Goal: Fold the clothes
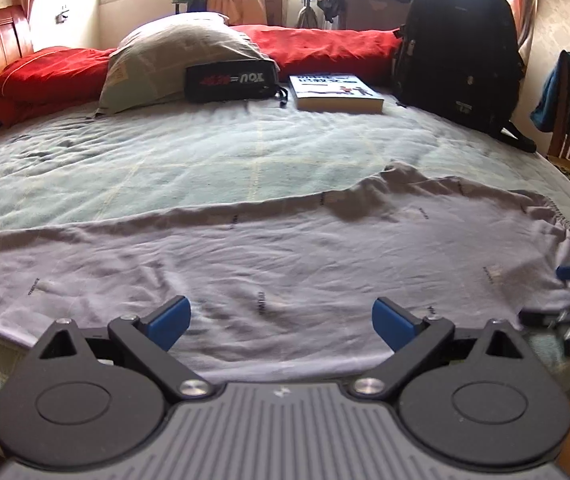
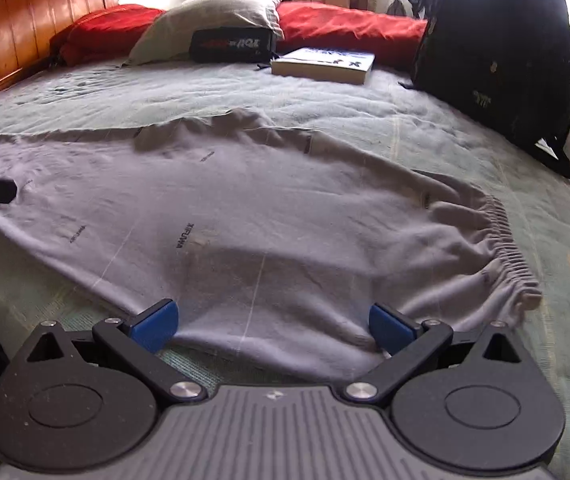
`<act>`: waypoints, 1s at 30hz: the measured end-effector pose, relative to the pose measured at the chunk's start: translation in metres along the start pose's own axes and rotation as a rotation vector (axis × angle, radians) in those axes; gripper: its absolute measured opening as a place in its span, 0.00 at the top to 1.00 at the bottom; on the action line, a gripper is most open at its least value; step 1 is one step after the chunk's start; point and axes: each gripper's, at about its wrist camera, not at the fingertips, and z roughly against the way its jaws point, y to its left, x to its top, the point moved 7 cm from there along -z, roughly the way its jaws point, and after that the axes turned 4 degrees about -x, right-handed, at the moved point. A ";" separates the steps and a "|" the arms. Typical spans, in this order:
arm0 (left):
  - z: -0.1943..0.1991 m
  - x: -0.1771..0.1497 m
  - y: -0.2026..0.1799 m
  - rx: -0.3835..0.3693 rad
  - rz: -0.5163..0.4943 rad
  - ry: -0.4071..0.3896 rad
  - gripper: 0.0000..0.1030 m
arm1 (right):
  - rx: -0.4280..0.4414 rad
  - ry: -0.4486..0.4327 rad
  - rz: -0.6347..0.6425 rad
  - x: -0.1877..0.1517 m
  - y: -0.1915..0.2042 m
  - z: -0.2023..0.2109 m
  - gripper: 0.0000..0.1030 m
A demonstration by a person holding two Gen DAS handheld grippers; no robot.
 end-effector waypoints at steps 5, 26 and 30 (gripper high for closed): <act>0.009 0.001 0.008 0.032 0.013 -0.026 0.06 | 0.037 -0.075 0.016 0.065 0.016 -0.010 0.00; 0.017 -0.007 0.046 0.012 0.108 -0.053 0.06 | 0.046 0.059 -0.035 0.137 0.059 -0.124 0.00; 0.013 -0.008 0.043 0.001 0.108 -0.038 0.06 | 0.027 0.081 0.010 0.132 0.073 -0.141 0.00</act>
